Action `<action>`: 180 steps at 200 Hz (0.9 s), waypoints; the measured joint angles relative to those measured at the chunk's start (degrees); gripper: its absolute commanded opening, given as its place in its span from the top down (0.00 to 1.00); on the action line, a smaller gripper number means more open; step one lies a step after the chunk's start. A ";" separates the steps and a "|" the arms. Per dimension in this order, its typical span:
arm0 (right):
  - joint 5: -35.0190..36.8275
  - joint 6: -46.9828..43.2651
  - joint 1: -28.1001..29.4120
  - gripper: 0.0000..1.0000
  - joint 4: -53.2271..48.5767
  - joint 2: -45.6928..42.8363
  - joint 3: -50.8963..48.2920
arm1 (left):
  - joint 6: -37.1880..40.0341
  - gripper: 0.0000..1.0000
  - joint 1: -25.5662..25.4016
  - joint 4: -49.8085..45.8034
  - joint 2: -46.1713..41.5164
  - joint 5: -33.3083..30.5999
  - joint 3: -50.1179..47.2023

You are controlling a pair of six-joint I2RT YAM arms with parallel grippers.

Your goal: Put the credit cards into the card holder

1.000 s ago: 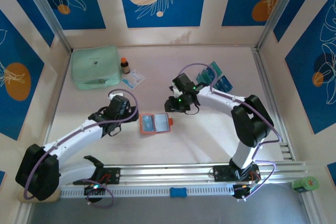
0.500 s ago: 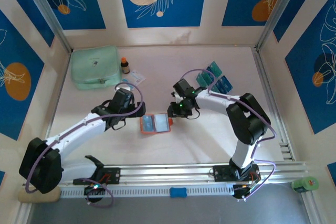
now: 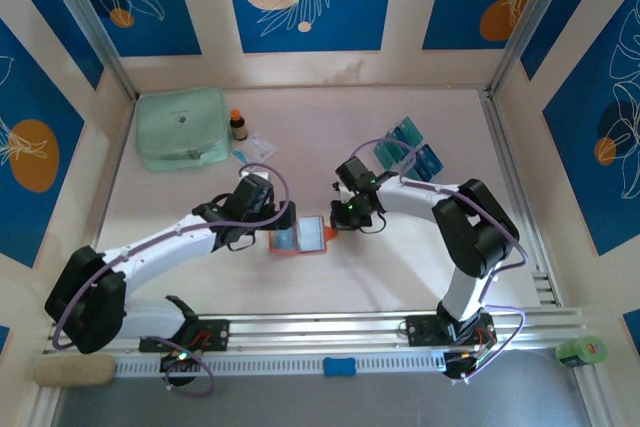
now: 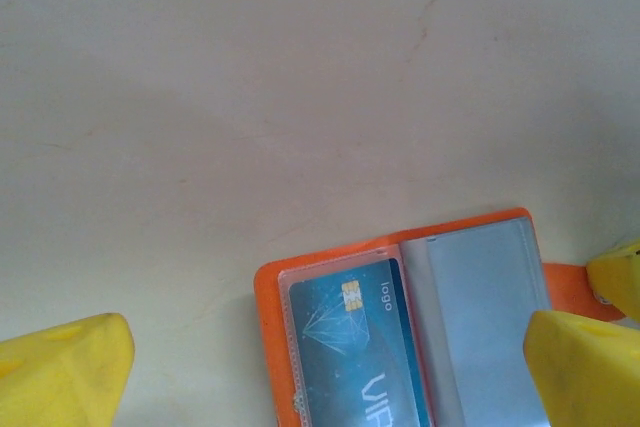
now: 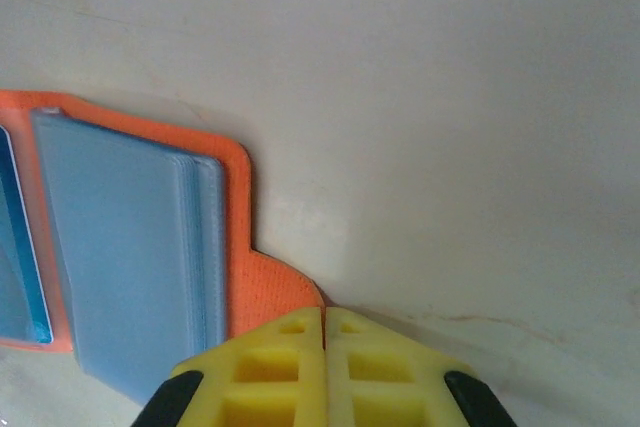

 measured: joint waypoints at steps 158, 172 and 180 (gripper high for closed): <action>-5.86 1.79 -0.90 0.97 0.26 -2.38 4.11 | -0.39 0.00 -5.35 3.32 8.00 1.33 3.43; -6.47 1.97 -0.68 0.97 0.44 -0.55 4.90 | -0.39 0.00 -5.40 3.54 8.22 1.33 3.32; -6.75 1.97 -0.52 0.98 0.55 0.46 5.27 | -0.37 0.00 -5.40 3.78 8.39 1.31 3.17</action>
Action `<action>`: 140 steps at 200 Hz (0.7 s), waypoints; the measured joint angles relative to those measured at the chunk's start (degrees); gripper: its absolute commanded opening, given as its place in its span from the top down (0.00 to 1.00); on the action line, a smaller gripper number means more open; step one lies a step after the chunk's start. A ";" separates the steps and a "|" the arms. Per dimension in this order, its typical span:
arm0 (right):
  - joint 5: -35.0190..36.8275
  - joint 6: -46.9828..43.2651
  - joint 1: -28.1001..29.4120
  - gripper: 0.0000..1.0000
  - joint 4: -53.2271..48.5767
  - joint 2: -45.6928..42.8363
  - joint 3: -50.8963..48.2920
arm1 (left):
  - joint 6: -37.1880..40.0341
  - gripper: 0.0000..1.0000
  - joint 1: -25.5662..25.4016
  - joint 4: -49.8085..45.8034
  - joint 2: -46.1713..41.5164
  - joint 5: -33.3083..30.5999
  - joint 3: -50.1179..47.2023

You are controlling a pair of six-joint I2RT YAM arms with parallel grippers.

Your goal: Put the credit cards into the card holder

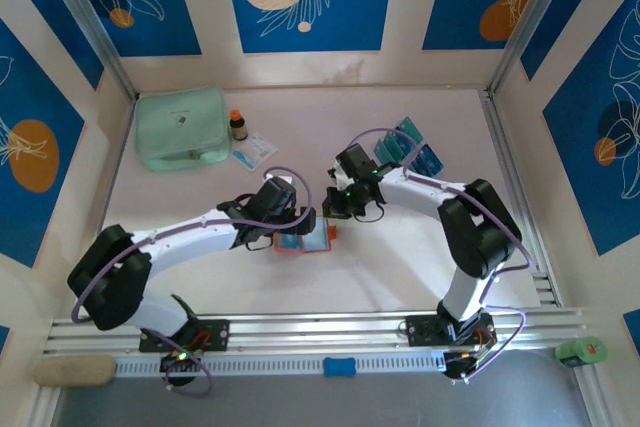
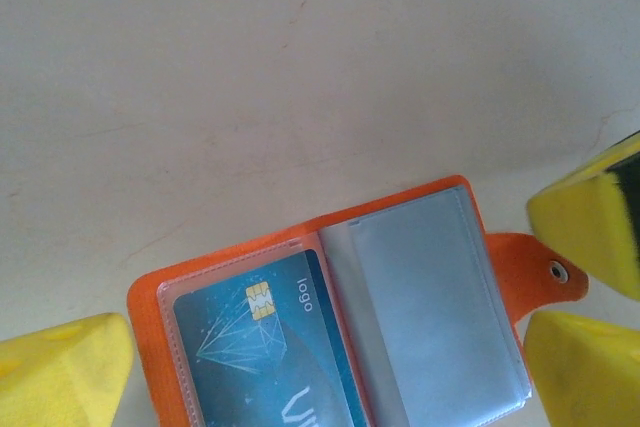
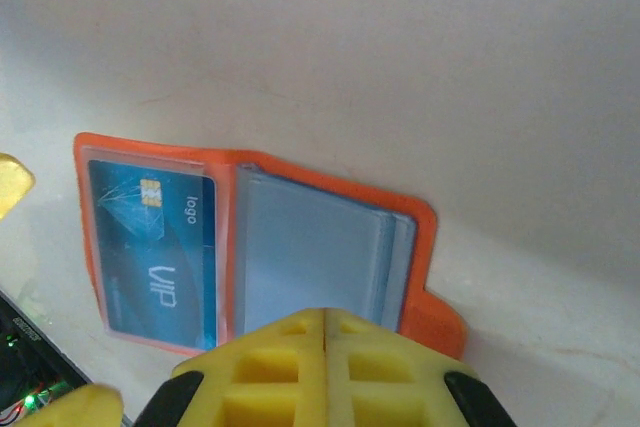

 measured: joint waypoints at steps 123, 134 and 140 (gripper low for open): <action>-0.94 -0.24 0.42 1.00 1.05 7.56 2.67 | 0.63 0.00 -0.09 1.55 2.73 -0.24 -1.84; -1.55 -0.22 0.50 1.00 1.33 8.07 2.67 | 0.63 0.00 -0.09 1.88 3.13 -0.24 -1.97; -2.10 -0.20 0.55 1.00 1.62 8.24 2.69 | 0.63 0.00 -0.09 1.92 3.34 -0.24 -2.03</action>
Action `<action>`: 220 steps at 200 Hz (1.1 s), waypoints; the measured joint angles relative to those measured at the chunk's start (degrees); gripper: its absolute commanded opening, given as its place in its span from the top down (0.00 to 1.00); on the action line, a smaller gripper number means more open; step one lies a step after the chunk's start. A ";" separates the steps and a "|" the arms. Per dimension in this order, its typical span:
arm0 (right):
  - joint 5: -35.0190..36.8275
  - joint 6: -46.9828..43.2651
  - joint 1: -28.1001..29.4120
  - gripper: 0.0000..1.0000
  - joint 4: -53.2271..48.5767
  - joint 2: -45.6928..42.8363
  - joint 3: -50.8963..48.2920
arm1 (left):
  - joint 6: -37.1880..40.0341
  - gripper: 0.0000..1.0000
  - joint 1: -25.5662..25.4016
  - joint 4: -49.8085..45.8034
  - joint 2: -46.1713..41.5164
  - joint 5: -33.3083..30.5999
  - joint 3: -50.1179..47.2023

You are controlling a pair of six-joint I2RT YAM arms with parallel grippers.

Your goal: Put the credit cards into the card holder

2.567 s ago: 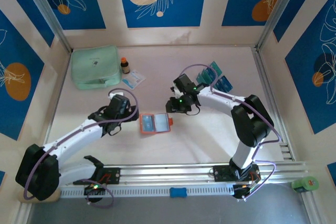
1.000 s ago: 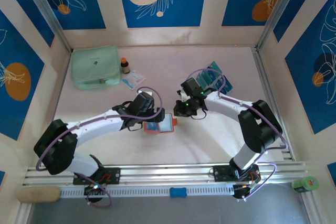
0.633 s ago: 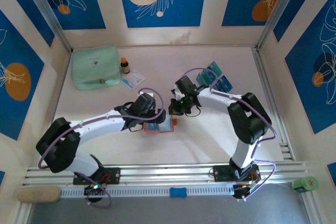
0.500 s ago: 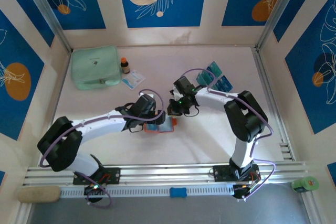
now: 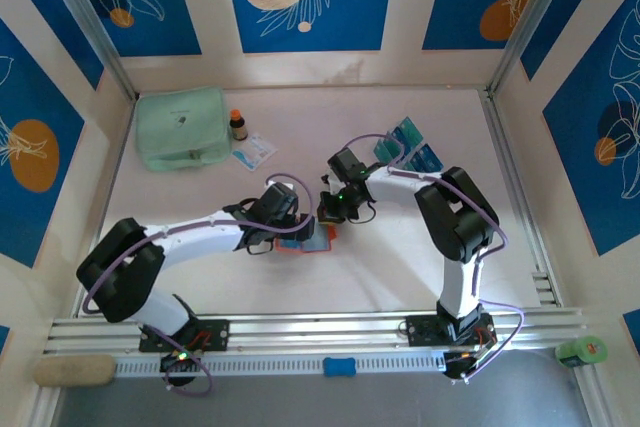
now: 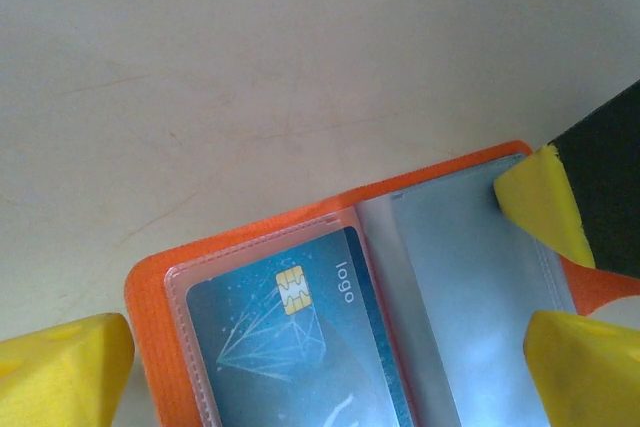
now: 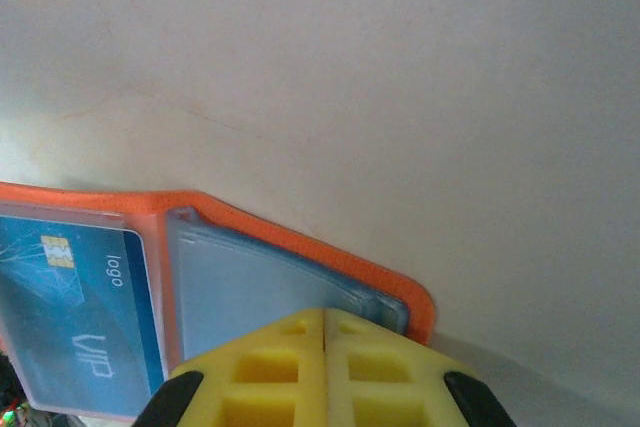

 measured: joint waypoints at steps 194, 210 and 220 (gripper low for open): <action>-2.97 1.60 1.44 0.93 1.77 0.20 0.20 | 1.51 0.21 -0.07 3.65 2.45 -2.84 -4.46; -2.99 2.36 1.44 0.91 2.38 -1.31 -0.55 | 1.51 0.21 -0.07 3.96 2.23 -2.97 -4.74; -3.02 2.95 1.44 0.90 2.78 -2.12 -1.11 | 1.49 0.21 -0.11 4.28 2.08 -2.97 -4.98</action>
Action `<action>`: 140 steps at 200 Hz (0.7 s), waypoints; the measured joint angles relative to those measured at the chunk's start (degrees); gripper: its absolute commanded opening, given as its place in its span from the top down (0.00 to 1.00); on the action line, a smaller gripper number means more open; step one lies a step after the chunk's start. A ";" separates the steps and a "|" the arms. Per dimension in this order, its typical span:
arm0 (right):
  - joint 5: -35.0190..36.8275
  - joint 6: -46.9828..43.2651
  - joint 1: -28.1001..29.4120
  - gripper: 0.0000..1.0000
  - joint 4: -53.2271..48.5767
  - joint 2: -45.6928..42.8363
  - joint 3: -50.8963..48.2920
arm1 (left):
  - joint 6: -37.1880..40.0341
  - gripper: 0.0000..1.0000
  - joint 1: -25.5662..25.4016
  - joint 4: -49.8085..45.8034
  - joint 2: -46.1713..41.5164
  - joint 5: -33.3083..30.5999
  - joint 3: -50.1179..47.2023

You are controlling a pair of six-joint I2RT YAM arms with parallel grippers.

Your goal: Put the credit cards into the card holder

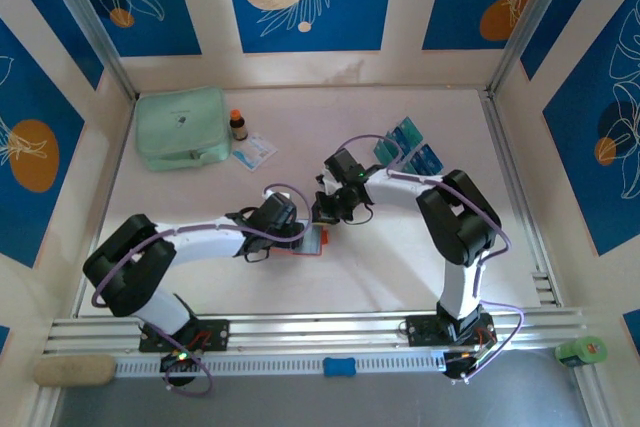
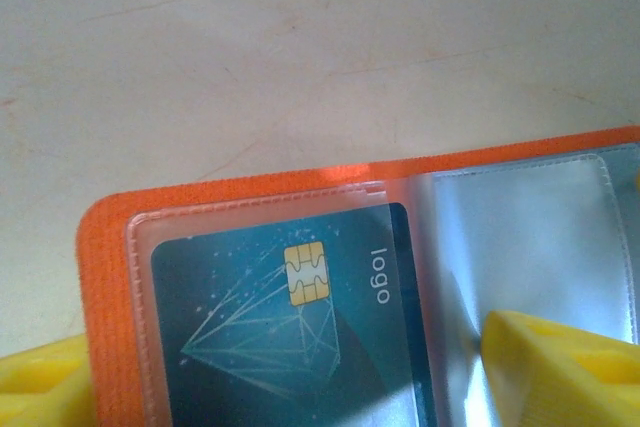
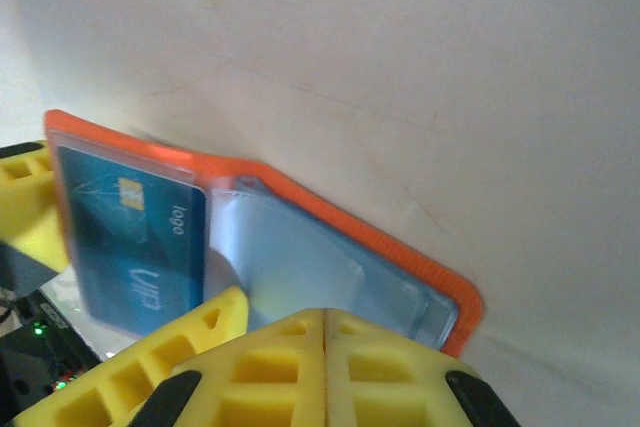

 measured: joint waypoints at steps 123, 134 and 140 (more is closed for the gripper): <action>-0.31 2.71 0.31 0.78 2.21 1.18 -2.08 | -0.15 0.24 0.00 2.12 -1.16 -0.22 -1.79; -0.70 2.71 0.31 0.78 2.21 1.53 -1.57 | -0.15 0.24 0.00 2.19 -1.25 -0.22 -1.88; -0.92 2.71 0.33 0.78 2.27 1.75 -1.29 | -0.15 0.24 0.00 2.25 -1.31 -0.22 -1.95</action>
